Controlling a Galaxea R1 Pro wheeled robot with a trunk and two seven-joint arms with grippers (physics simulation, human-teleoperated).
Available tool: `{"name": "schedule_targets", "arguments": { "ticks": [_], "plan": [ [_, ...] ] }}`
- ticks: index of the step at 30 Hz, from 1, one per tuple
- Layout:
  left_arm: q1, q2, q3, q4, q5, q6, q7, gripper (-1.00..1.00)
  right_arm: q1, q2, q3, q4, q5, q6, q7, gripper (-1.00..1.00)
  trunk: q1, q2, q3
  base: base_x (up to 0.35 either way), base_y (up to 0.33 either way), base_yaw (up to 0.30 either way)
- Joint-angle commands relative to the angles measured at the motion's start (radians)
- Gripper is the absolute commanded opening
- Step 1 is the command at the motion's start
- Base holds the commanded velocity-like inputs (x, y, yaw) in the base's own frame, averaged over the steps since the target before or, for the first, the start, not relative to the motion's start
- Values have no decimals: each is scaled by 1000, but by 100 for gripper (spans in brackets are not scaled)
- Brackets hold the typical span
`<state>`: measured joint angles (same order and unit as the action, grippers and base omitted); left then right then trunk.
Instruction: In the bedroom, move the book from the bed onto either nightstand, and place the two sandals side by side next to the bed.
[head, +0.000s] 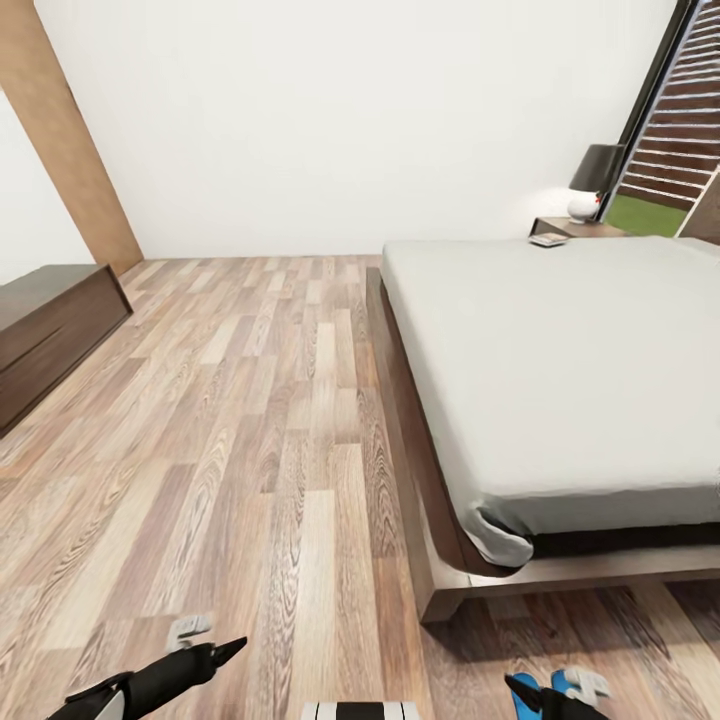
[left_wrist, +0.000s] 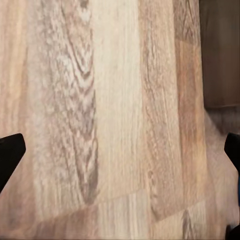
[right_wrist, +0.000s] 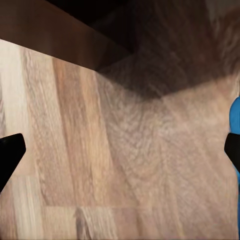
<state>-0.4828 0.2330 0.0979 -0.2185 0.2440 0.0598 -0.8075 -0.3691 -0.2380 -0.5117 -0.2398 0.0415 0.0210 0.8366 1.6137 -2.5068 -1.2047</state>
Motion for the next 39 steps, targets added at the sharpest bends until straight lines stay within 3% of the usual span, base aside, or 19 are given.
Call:
{"name": "schedule_targets", "arguments": {
  "ticks": [1, 9, 30, 36, 39],
  "plan": [
    [0, -3, 7, 1, -2, 6, 4, 100, -1, 1, -7, 0, 5, 2, 3, 100, -1, 0, 3, 0, 0, 0],
    [0, -18, 5, 5, -3, 6, 79, 100, -1, 5, -6, 0, 7, 2, -2, 100, -4, 2, 34, 0, 0, 0],
    [0, -21, 5, 5, -2, 6, 86, 100, -1, 10, -3, 7, 8, 2, -7, 100, -14, 7, 115, 0, 0, 0],
    [0, -22, 5, 6, -2, 6, 87, 100, -1, 12, 0, 25, 24, 2, -8, 100, -37, 49, 134, 0, 0, 0],
    [0, -21, 5, 6, -2, 6, 87, 100, -1, 12, 1, 28, 55, 2, -9, 100, -48, 70, 144, 0, 0, 0]
  ]
}}
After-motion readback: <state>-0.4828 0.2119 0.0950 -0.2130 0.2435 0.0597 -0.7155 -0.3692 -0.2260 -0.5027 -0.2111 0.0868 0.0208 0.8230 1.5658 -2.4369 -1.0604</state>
